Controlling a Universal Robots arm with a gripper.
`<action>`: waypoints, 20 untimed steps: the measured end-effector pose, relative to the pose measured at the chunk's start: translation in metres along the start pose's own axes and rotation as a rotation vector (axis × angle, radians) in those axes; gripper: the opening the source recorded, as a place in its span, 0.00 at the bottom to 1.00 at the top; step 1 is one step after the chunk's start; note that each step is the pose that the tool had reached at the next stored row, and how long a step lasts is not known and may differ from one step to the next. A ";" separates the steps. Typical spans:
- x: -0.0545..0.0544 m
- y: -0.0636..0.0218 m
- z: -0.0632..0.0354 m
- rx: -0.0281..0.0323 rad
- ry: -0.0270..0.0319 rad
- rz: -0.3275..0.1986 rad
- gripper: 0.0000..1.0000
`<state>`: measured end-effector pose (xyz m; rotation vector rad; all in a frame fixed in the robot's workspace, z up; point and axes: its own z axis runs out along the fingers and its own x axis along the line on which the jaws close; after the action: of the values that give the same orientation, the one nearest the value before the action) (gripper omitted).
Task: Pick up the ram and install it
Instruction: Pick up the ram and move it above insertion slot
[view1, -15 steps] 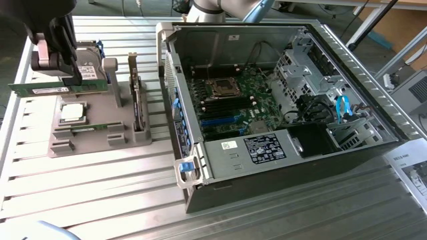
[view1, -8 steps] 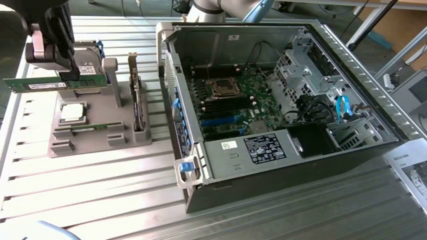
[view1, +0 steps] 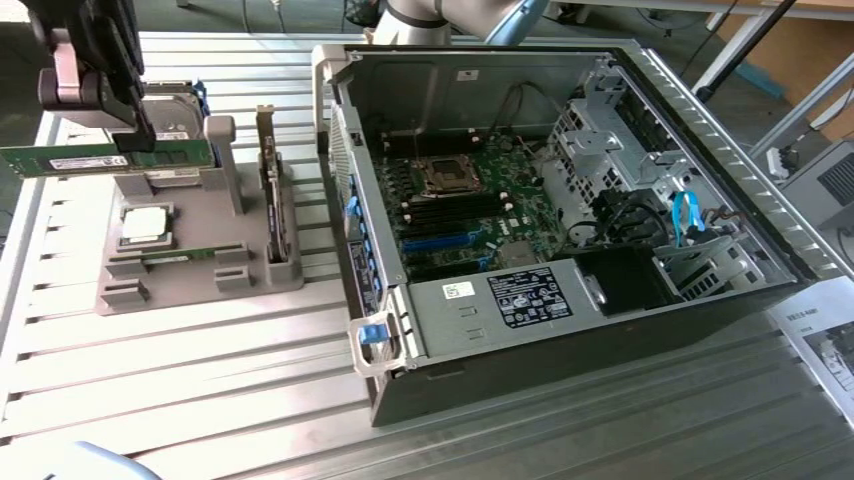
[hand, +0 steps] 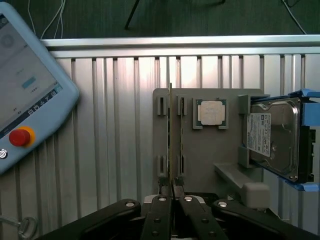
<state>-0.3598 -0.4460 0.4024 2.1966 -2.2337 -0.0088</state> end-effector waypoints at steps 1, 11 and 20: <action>0.000 0.0000 -0.0012 -0.0001 0.0003 0.000 0.12; 0.000 0.0001 -0.0119 0.0001 0.0026 0.000 0.12; 0.000 0.0002 -0.0143 0.0000 0.0029 0.000 0.12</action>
<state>-0.3598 -0.4460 0.4168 2.1951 -2.2323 -0.0056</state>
